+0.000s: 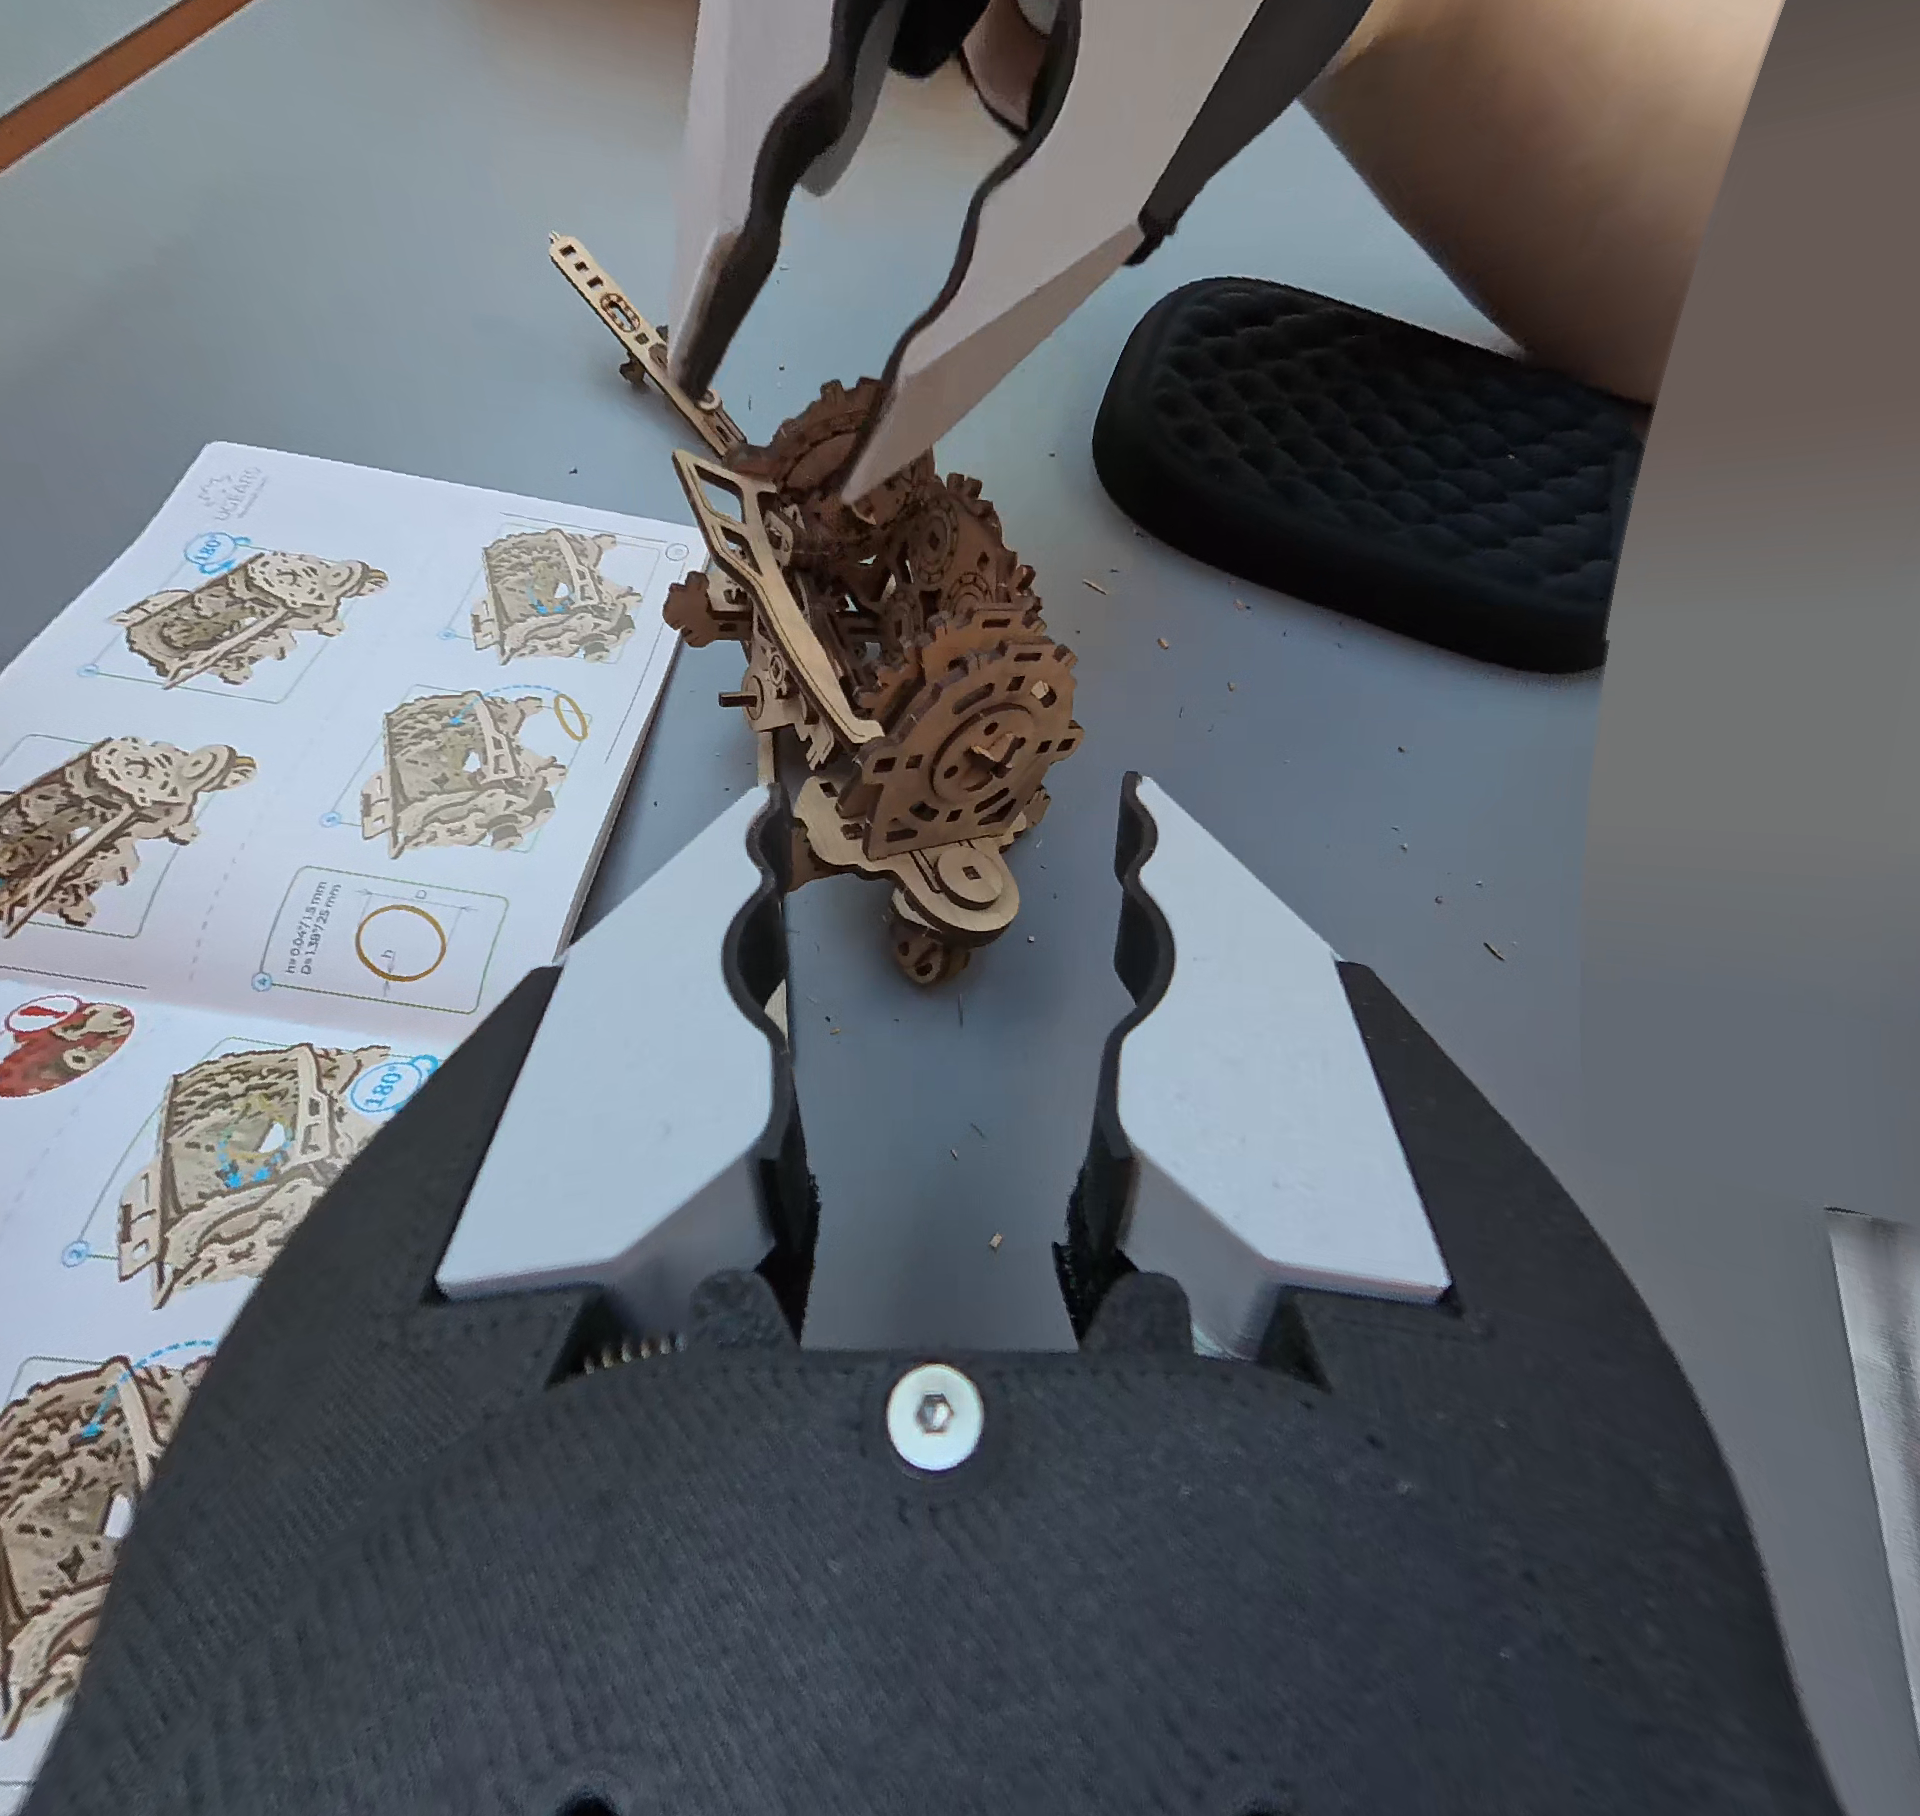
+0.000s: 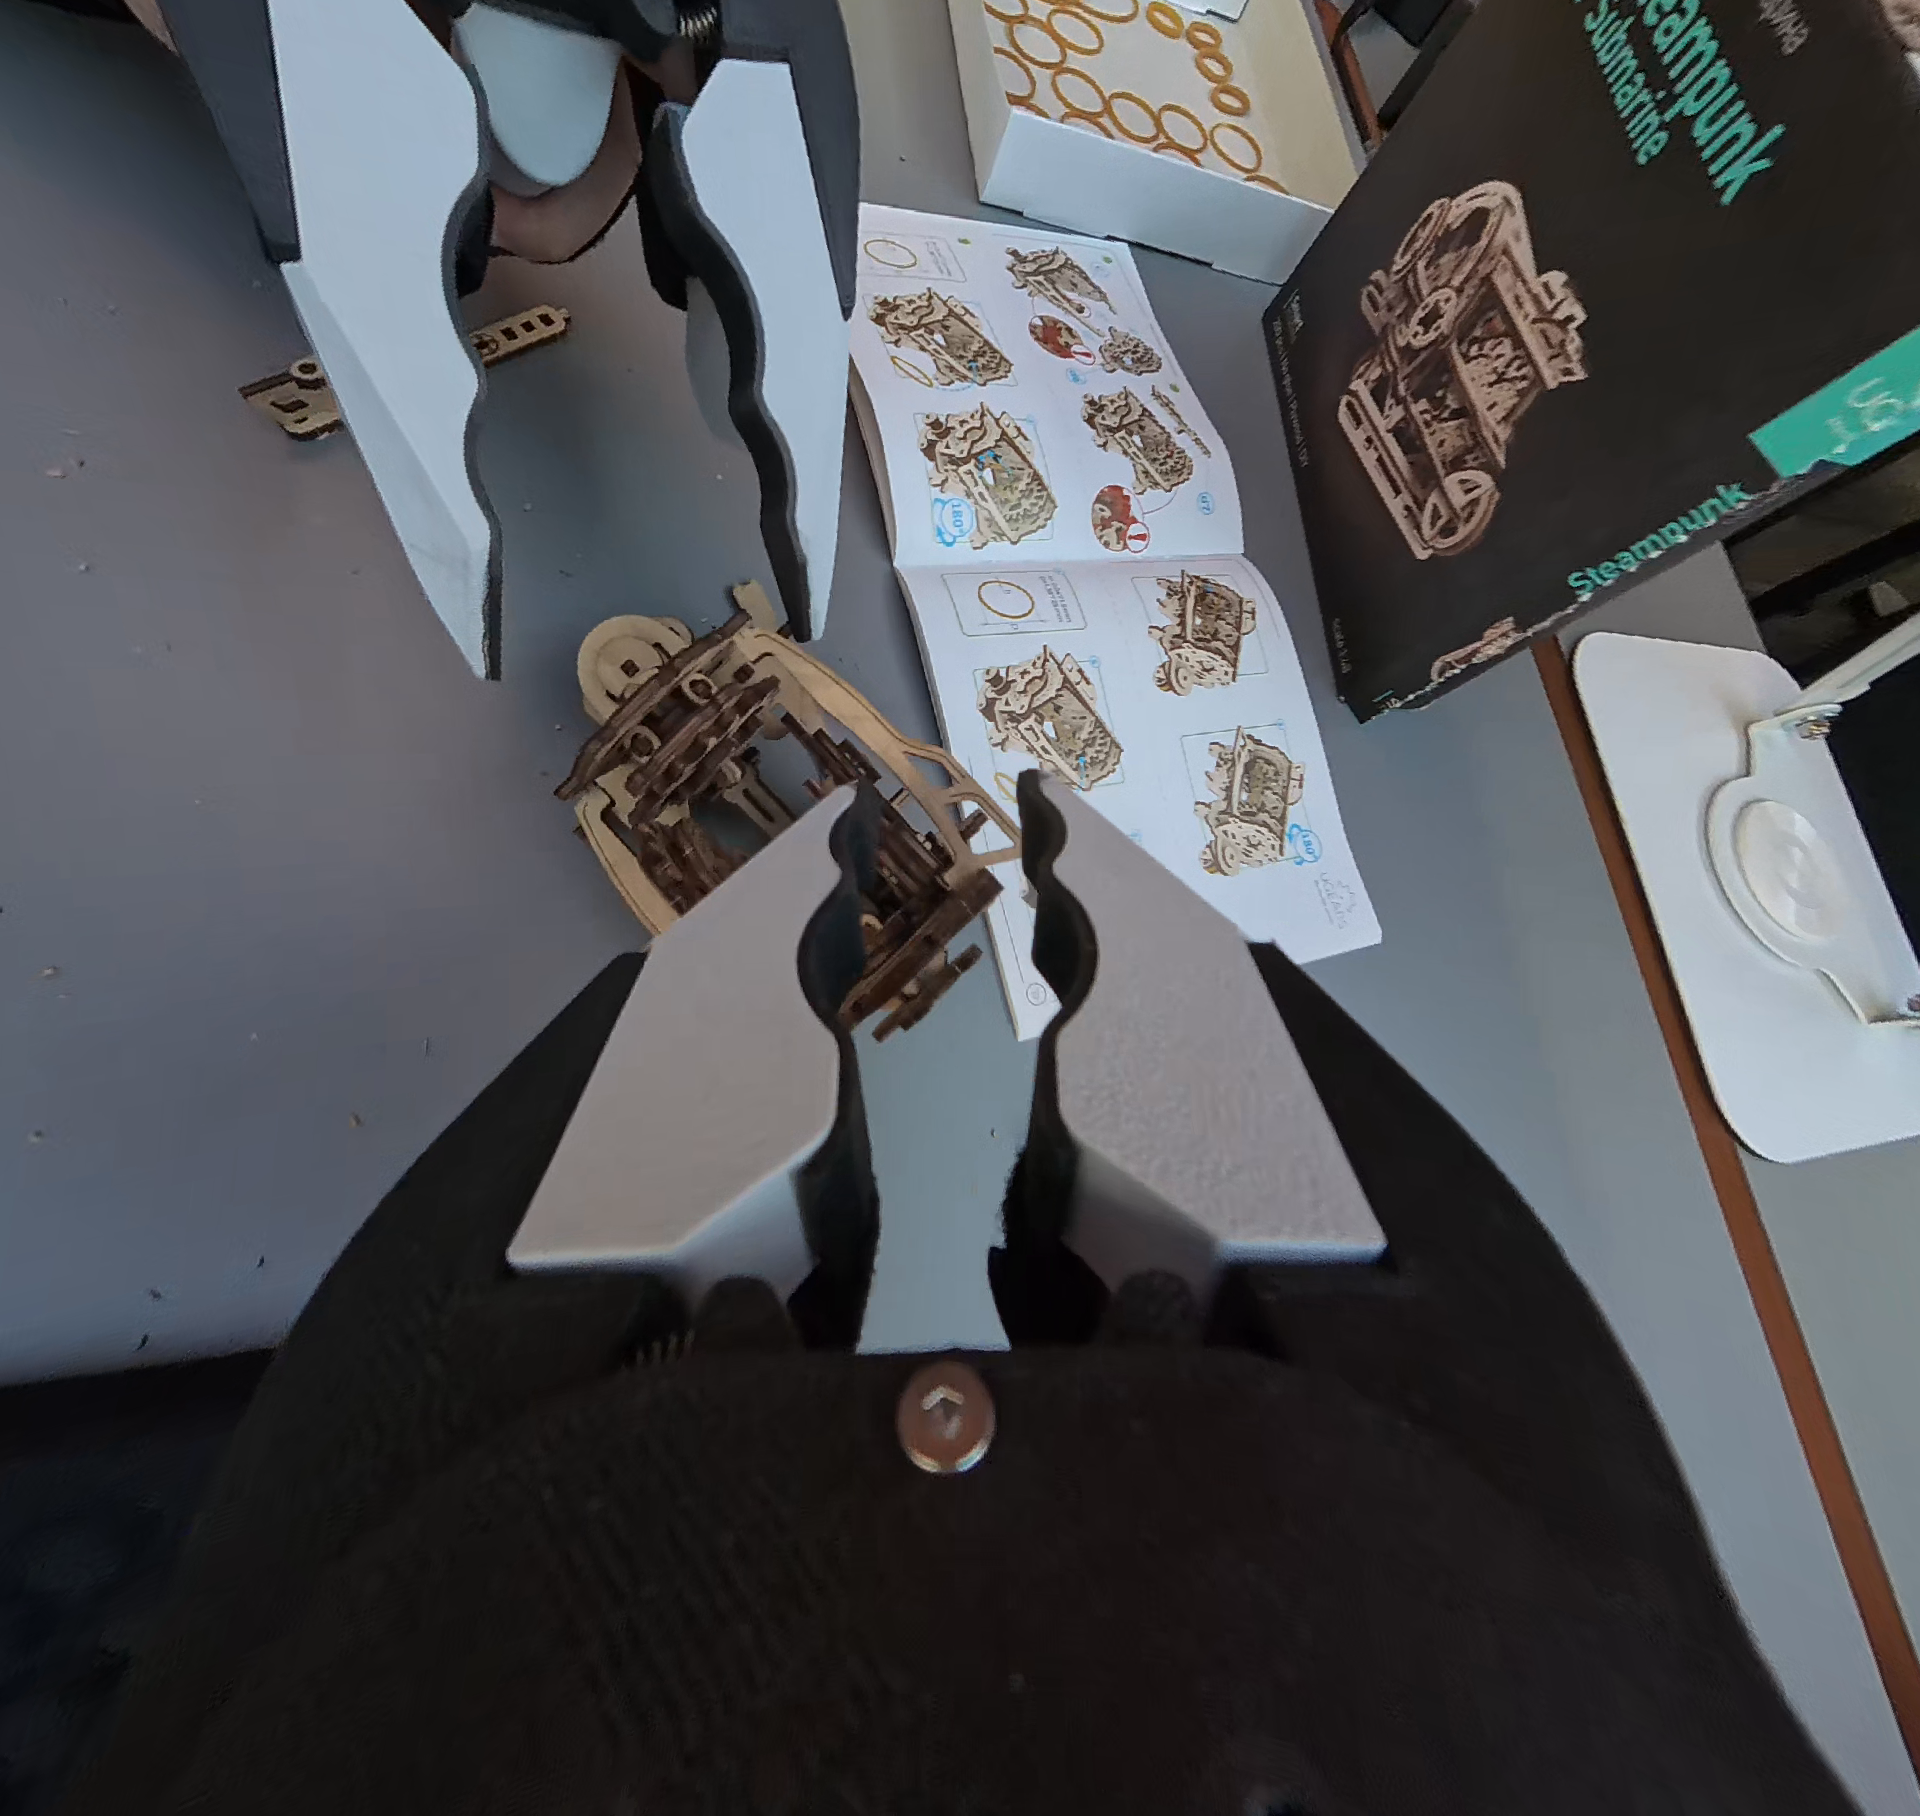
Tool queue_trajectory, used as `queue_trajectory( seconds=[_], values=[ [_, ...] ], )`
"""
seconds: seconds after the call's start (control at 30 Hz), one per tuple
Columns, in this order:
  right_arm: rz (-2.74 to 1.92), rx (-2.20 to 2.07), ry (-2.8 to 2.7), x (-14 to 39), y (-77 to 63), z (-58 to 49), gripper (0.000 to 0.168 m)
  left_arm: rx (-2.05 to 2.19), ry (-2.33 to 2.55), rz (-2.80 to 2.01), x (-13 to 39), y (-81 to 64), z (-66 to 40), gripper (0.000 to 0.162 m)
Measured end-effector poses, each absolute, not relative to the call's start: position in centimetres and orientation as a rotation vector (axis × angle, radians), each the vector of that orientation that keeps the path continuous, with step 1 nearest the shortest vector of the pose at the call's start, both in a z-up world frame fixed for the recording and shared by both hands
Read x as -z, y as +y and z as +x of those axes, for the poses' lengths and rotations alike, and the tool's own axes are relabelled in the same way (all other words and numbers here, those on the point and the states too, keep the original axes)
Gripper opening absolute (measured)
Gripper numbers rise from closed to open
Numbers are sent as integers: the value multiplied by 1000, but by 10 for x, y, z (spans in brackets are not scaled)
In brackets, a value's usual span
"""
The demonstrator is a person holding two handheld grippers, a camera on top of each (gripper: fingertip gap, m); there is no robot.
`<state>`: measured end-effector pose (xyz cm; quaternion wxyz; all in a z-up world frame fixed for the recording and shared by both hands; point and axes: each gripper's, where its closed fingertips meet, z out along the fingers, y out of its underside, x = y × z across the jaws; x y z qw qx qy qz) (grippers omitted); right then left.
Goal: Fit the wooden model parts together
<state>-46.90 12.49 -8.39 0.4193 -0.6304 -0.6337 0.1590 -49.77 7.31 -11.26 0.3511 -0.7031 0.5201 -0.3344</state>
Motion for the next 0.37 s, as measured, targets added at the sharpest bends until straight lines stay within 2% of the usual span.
queue_trajectory(
  seconds=[0.17,0.37],
  values=[
    [-1792,-502,-1284,65,124,-432,26,872,1324,-1835,117,68,-499,63],
    [-2009,-1106,-752,77,65,-397,28,787,1329,-1778,107,71,-495,68]
  ],
)
